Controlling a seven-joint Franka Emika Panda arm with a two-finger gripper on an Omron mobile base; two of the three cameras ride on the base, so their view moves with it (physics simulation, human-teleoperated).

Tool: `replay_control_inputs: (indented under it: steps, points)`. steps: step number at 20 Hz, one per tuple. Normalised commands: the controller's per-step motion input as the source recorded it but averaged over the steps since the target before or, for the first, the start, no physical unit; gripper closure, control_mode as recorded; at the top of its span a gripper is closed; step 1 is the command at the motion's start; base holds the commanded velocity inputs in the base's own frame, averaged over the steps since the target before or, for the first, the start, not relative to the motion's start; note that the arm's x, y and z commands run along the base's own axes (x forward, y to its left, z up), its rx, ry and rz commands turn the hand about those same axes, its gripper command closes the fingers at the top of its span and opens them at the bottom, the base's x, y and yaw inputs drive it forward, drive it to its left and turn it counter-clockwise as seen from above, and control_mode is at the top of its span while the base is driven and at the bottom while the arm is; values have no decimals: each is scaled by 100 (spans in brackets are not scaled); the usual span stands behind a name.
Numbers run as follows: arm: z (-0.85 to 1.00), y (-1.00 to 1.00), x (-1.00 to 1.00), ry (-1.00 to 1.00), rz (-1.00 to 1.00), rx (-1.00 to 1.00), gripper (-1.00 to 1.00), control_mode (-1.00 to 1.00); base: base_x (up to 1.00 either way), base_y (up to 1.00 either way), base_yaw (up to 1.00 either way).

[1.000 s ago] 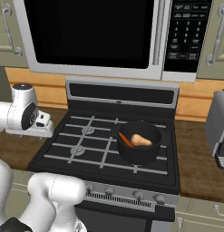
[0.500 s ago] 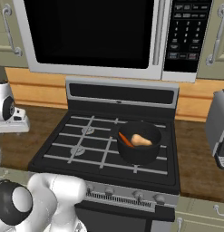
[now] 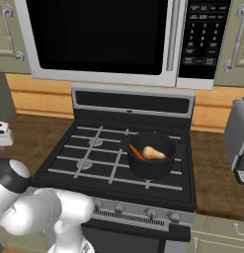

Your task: Put the squash and carrot in the pot. Retrieve the spatula and lightly stir the vegetables in the pot.

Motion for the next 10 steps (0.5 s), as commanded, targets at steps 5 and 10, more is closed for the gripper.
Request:
replay_control_inputs:
  steps: [5, 10]
  points:
    - [-40, 48, 47, 0, -6, -2, -100, -100, 0, 0, 0]
    - [-63, 58, 44, 0, -5, -2, -100, -100, 0, 0, 0]
